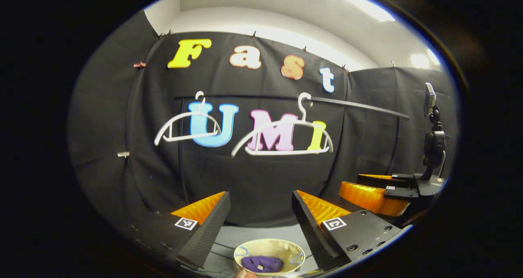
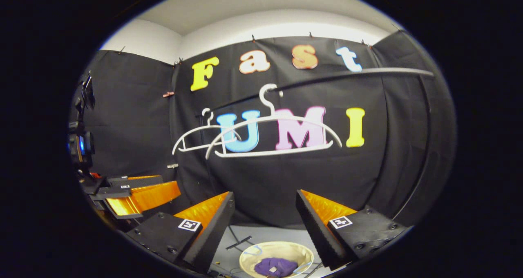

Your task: Grasp the clothes on the hanger with both hands and then place them into the laundry hamper below.

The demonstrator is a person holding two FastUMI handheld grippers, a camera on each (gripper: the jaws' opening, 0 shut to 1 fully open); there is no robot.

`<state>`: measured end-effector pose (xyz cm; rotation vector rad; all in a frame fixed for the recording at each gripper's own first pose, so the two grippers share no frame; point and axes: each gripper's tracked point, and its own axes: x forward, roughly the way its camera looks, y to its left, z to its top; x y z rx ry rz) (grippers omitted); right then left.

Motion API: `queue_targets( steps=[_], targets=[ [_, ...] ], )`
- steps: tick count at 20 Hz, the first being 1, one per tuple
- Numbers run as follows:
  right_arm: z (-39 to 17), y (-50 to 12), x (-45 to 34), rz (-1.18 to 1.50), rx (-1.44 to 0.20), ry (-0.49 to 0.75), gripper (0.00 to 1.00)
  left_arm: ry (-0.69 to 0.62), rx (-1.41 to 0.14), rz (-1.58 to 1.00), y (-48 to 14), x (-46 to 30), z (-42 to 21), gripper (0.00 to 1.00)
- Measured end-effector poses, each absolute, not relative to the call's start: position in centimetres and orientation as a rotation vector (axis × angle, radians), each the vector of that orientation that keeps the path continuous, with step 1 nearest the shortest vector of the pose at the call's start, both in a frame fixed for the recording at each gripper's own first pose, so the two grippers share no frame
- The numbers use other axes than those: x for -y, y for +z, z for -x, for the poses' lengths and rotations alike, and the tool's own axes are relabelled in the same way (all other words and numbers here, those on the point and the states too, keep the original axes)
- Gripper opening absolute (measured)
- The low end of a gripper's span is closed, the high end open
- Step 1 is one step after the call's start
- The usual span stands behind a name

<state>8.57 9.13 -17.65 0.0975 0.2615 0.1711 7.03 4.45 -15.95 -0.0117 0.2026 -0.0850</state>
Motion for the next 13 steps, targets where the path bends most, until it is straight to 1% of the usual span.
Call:
queue_targets(
  steps=[1, 3, 5, 8, 9, 11, 12, 13],
  targets=[
    [-7.8, -16.6, -9.6, -0.085, -0.225, 0.167, 0.98, -0.084, -0.156, 0.002, -14.4, -4.7, -6.4, 0.92],
    [-6.3, -14.1, -10.3, -0.066, -0.159, 0.158, 0.99, -0.083, -0.081, -0.015, -11.9, -5.1, -5.0, 0.98],
    [-5.3, -11.1, -10.5, -0.031, -0.073, 0.132, 1.0, -0.092, -0.026, -0.031, -10.0, -5.0, -3.4, 0.92],
    [-3.1, -7.5, -10.9, 0.026, 0.045, 0.097, 1.0, -0.091, 0.027, -0.039, -8.0, -5.1, -0.9, 0.92],
    [-2.3, -7.1, -11.2, 0.022, 0.061, 0.092, 0.99, -0.086, 0.046, -0.051, -7.4, -5.1, -0.2, 0.92],
    [-1.2, -6.1, -11.5, 0.007, 0.082, 0.088, 0.98, -0.073, 0.082, -0.083, -6.4, -4.9, 1.0, 0.98],
    [-1.0, -5.8, -11.5, 0.005, 0.082, 0.082, 1.0, -0.067, 0.09, -0.097, -6.2, -4.8, 1.3, 0.92],
    [-0.8, -5.7, -11.4, 0.0, 0.076, 0.081, 1.0, -0.065, 0.089, -0.107, -6.2, -4.5, 1.6, 0.92]
  ],
)
